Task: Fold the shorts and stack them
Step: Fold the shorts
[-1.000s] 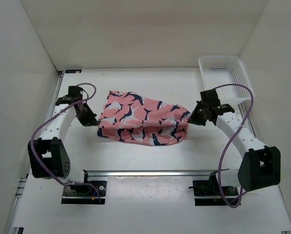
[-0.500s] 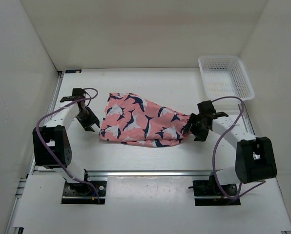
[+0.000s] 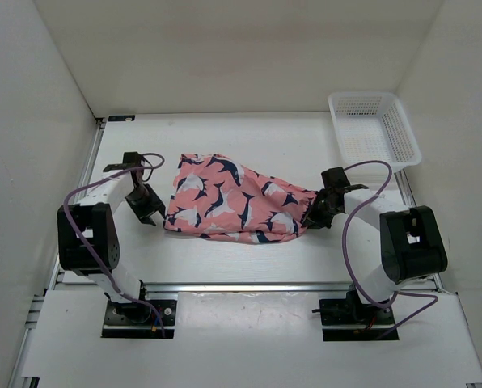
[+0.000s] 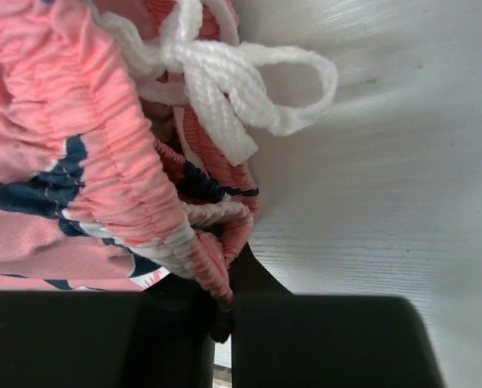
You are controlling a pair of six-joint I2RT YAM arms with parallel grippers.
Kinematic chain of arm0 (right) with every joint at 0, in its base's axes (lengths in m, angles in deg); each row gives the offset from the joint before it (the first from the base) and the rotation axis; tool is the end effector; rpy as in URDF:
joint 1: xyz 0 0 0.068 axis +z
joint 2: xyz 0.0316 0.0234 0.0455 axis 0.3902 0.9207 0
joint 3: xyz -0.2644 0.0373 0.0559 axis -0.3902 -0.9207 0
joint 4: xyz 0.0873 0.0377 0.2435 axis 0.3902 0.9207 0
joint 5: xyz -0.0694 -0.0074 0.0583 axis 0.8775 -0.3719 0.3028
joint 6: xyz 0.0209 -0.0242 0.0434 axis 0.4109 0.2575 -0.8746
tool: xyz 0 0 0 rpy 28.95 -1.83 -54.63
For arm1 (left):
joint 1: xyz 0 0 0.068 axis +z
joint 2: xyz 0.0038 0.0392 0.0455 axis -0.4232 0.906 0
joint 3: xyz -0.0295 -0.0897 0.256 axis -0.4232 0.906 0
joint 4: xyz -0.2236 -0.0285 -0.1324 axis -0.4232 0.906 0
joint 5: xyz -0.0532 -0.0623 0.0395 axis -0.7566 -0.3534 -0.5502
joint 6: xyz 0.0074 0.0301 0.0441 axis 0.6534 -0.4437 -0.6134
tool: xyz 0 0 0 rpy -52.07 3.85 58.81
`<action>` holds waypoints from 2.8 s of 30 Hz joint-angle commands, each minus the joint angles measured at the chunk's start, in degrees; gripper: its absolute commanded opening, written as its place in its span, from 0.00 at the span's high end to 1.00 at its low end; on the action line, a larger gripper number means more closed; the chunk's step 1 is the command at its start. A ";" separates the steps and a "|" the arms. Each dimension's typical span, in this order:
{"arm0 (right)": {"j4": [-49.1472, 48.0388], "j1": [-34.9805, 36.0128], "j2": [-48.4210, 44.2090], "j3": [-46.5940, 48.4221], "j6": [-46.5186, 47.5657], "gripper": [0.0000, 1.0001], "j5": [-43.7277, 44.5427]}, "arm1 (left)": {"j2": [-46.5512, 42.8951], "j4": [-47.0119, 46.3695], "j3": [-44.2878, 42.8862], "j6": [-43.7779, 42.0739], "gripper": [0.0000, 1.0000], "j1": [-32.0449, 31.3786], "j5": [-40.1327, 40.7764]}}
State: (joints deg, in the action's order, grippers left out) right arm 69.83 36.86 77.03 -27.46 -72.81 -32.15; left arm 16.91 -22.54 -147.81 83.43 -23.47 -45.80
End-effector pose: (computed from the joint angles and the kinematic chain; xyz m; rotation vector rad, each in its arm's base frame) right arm 0.2696 0.0722 0.1526 0.5417 2.7554 0.4460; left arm 0.2862 0.0059 0.1929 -0.9339 2.8929 -0.1293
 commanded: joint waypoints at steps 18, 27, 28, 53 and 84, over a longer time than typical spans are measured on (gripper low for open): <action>2.66 0.70 -2.94 -0.82 3.48 0.98 6.10 | 4.21 -4.97 4.15 0.14 0.15 -8.50 -3.00; 4.42 0.70 -4.78 -0.30 5.50 0.24 4.86 | 1.93 -4.97 4.67 1.91 0.90 -6.84 0.79; 4.42 0.70 -5.83 -0.30 6.02 0.16 3.99 | 1.93 -4.97 4.67 1.91 0.90 -6.23 0.79; 8.22 2.72 4.33 21.14 7.18 0.88 0.21 | 4.92 -4.97 2.92 0.85 0.90 -6.22 0.79; 0.21 1.58 -6.47 0.06 -2.84 0.23 -1.46 | 4.30 -4.97 3.44 0.32 0.90 -6.22 -0.36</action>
State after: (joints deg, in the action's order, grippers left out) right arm 76.15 38.45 70.78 -27.27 -72.09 -27.51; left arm 22.18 -26.80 -143.44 84.37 -29.70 -46.02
